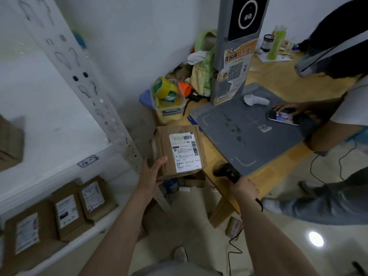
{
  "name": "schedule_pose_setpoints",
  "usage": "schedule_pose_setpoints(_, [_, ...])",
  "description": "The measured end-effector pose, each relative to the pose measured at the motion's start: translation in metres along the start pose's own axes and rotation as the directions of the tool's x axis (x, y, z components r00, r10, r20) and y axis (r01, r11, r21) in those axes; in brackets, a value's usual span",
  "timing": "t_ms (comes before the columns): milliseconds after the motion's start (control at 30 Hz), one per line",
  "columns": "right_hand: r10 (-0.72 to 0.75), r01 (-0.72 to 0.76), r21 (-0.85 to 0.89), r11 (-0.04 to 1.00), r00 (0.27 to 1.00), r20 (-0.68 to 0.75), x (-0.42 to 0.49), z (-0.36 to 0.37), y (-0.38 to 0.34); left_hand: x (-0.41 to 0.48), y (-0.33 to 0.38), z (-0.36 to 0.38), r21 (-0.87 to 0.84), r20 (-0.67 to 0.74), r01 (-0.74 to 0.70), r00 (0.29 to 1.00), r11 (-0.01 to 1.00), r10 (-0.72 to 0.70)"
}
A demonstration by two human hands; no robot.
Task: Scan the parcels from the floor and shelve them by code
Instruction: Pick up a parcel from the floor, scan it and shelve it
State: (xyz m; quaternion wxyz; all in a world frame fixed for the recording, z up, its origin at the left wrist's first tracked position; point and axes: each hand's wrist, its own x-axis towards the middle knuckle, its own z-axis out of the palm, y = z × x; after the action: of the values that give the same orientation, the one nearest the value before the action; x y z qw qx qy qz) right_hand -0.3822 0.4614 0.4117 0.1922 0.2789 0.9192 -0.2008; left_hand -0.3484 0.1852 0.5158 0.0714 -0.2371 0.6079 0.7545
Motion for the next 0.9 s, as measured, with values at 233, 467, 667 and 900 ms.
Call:
schedule_pose_setpoints(233, [-0.213, 0.172, 0.352, 0.92, 0.974, 0.082, -0.004, -0.006, -0.01, -0.009, -0.013, 0.002, -0.08, -0.152, -0.009, 0.988, 0.997, -0.003])
schedule_pose_setpoints(467, [-0.474, 0.32, 0.786, 0.529, 0.88, -0.04, -0.065, -0.054, -0.03, -0.022, -0.016, 0.018, -0.133, -0.286, -0.061, 0.958, 0.989, 0.021])
schedule_pose_setpoints(667, [-0.704, 0.439, 0.79, 0.427, 0.711, -0.015, -0.104, -0.088, -0.041, -0.034, -0.031, 0.029, 0.002, -0.356, -0.138, 0.926, 0.99, 0.129])
schedule_pose_setpoints(900, [-0.753, 0.474, 0.804, 0.358, 0.656, -0.051, -0.12, -0.1, -0.043, -0.048, -0.04, 0.042, 0.05, -0.31, -0.233, 0.921, 0.971, 0.237])
